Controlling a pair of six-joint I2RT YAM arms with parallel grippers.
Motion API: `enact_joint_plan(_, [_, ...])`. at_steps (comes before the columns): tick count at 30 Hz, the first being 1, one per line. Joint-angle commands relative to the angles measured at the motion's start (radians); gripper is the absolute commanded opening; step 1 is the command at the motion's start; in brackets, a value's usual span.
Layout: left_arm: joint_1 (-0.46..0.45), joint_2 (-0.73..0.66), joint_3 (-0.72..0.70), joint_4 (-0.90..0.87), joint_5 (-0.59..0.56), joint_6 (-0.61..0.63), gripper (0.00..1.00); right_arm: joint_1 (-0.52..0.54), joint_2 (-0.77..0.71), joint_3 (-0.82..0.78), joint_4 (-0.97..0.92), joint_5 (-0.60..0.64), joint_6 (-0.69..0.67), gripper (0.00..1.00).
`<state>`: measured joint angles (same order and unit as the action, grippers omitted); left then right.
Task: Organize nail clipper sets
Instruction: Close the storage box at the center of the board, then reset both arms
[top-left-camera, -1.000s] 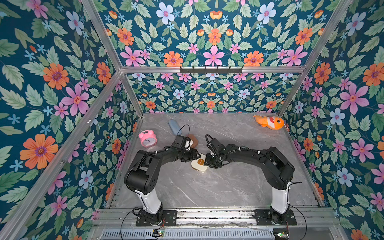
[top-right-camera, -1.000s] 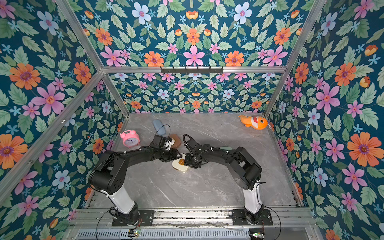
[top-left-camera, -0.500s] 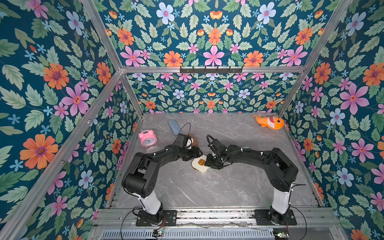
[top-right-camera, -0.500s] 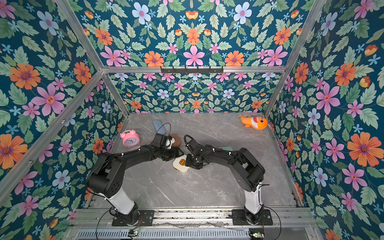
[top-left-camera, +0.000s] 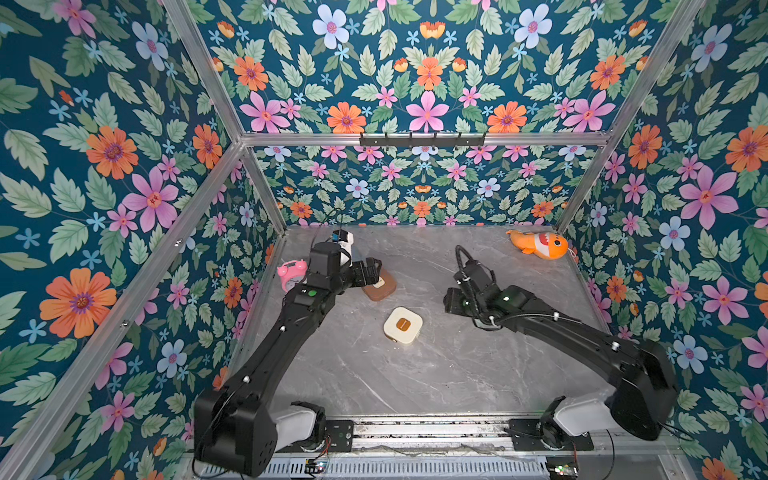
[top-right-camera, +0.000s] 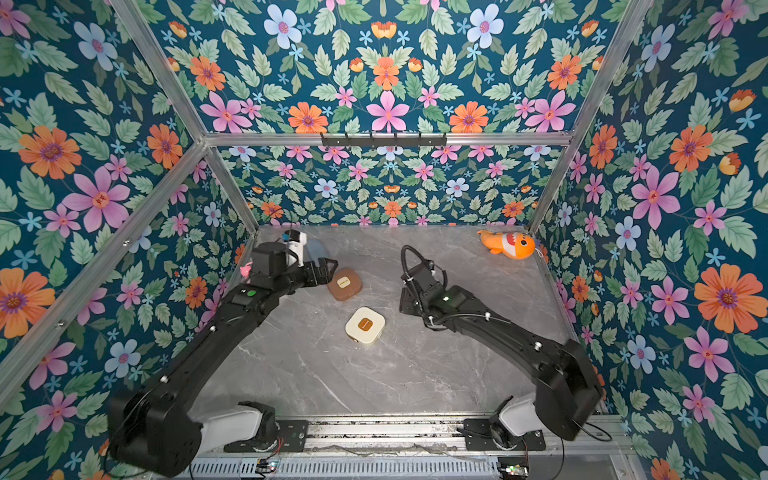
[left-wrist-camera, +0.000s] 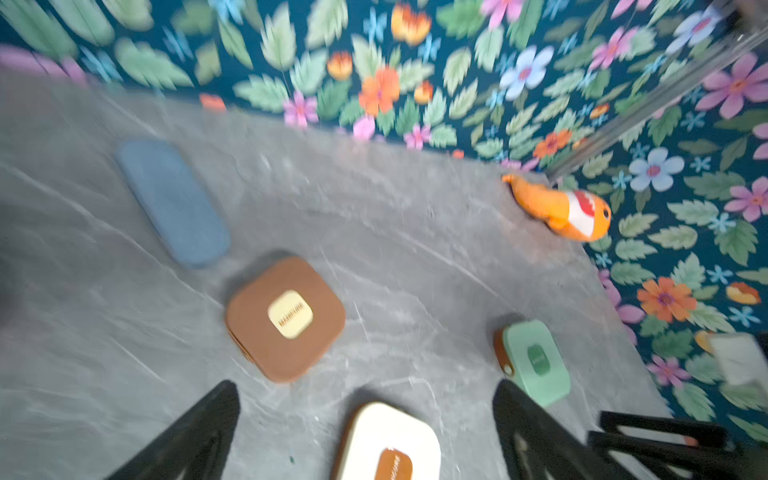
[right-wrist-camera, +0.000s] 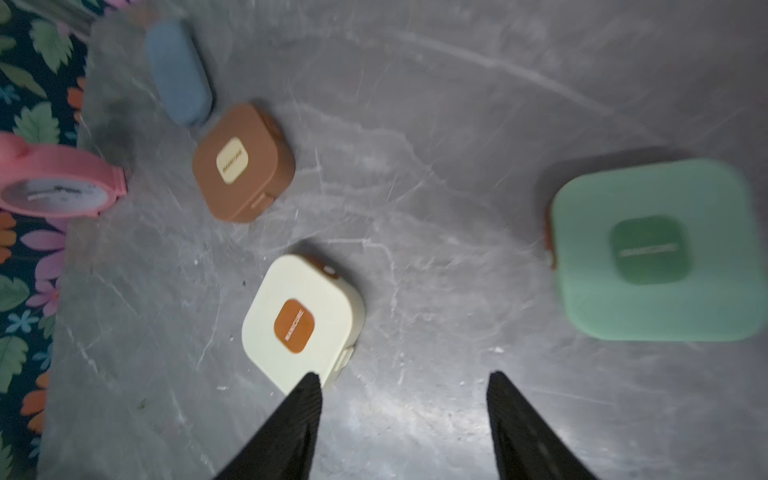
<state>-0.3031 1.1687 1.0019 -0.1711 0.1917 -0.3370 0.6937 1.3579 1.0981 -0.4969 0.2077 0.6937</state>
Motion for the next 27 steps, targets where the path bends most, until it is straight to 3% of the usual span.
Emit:
enact_joint_plan(1, [0.0,-0.106,-0.045,0.147,-0.302,0.163,0.99,-0.045,-0.117,-0.025,0.085,0.141,-0.165,0.7])
enact_joint_plan(5, [0.001,-0.162,-0.017,0.148,-0.417,0.325,0.99,-0.068,-0.268,-0.176,0.394,0.201,-0.373,0.71])
enact_joint_plan(6, [0.0,-0.165,-0.004,0.139,-0.431,0.343,1.0,-0.07,-0.317,-0.237,0.488,0.186,-0.439,0.92])
enact_joint_plan(7, [0.0,-0.169,0.0,0.134,-0.44,0.345,0.99,-0.071,-0.364,-0.291,0.565,0.161,-0.497,0.99])
enact_joint_plan(9, [-0.001,-0.194,-0.074,0.237,-0.443,0.407,0.99,-0.086,-0.407,-0.351,0.669,0.173,-0.556,0.99])
enact_joint_plan(12, [0.001,-0.252,-0.224,0.439,-0.417,0.405,0.99,-0.193,-0.381,-0.334,0.591,0.192,-0.519,1.0])
enact_joint_plan(13, [0.002,-0.247,-0.271,0.52,-0.462,0.387,0.99,-0.243,-0.367,-0.341,0.58,0.183,-0.493,1.0])
enact_joint_plan(16, [0.035,-0.141,-0.34,0.632,-0.601,0.31,0.99,-0.384,-0.336,-0.457,0.723,0.151,-0.493,0.99])
enact_joint_plan(18, [0.069,-0.049,-0.401,0.731,-0.61,0.328,0.99,-0.453,-0.294,-0.518,0.798,0.183,-0.503,1.0])
enact_joint_plan(21, [0.119,0.104,-0.479,0.859,-0.626,0.33,0.99,-0.538,-0.198,-0.536,0.758,0.188,-0.469,1.0])
enact_joint_plan(27, [0.193,0.302,-0.543,0.958,-0.612,0.279,0.99,-0.55,-0.046,-0.627,0.955,0.203,-0.577,1.0])
